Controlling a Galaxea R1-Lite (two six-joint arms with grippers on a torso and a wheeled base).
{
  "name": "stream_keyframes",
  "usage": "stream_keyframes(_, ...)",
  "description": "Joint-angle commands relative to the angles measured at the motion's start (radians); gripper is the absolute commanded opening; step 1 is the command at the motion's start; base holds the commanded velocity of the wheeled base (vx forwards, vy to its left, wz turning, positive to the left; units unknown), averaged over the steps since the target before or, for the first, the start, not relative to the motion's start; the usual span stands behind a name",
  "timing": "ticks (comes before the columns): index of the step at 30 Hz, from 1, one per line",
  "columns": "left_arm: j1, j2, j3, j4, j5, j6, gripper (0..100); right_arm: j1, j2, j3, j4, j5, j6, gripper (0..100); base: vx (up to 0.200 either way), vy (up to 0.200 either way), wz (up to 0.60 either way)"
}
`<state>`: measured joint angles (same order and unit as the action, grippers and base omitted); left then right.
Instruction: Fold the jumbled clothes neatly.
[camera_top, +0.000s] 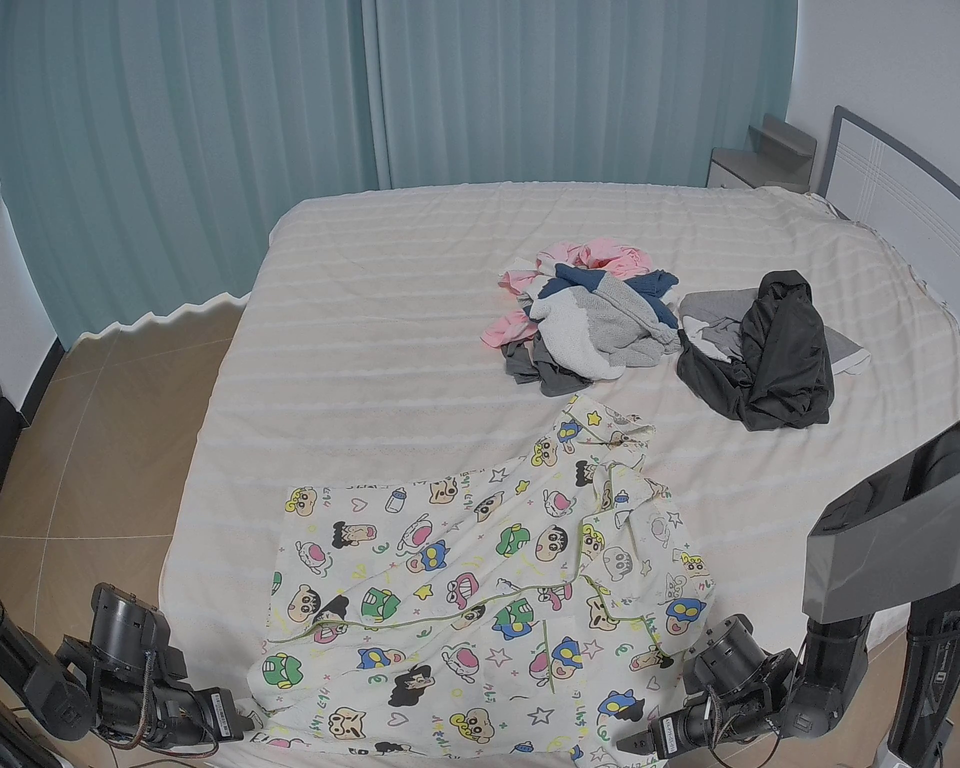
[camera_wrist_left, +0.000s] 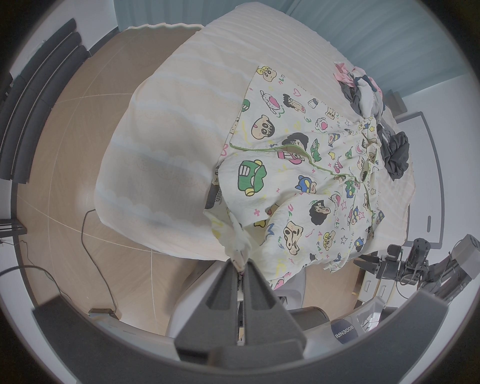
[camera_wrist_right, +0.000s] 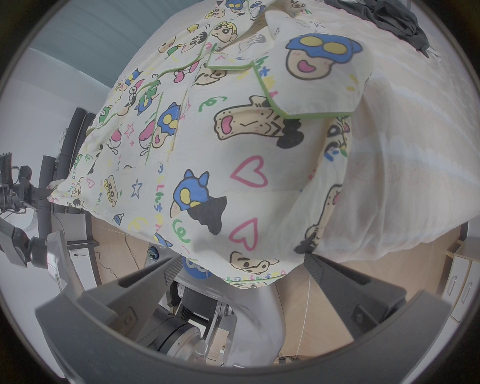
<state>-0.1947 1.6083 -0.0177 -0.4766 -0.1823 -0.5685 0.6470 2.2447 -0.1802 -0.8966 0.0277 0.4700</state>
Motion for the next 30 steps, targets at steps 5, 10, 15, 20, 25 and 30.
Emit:
stream_keyframes(5,0.000,-0.001,0.016,0.000,0.000,-0.001,0,0.003,0.046,-0.041,0.001,-0.060,0.007,100,0.000,0.000,0.00)
stream_keyframes(10,0.000,-0.001,0.016,0.000,0.001,-0.001,0,0.003,0.055,-0.047,0.001,-0.101,0.012,100,0.000,0.000,0.00)
stream_keyframes(15,0.000,-0.005,0.016,0.012,0.000,-0.001,0,0.006,0.053,-0.042,0.001,-0.104,0.032,100,0.000,0.000,0.00)
stream_keyframes(20,0.000,-0.007,0.016,0.013,0.000,-0.001,0,0.005,0.056,-0.062,-0.010,-0.110,0.042,100,0.000,0.000,0.00)
stream_keyframes(25,0.000,-0.008,0.016,0.013,0.000,-0.001,0,0.005,0.056,-0.076,-0.015,-0.140,0.045,0,0.000,0.000,0.00)
stream_keyframes(30,0.000,-0.008,0.016,0.013,0.000,-0.001,0,0.017,0.047,-0.056,-0.013,-0.138,0.045,0,0.000,0.000,0.00)
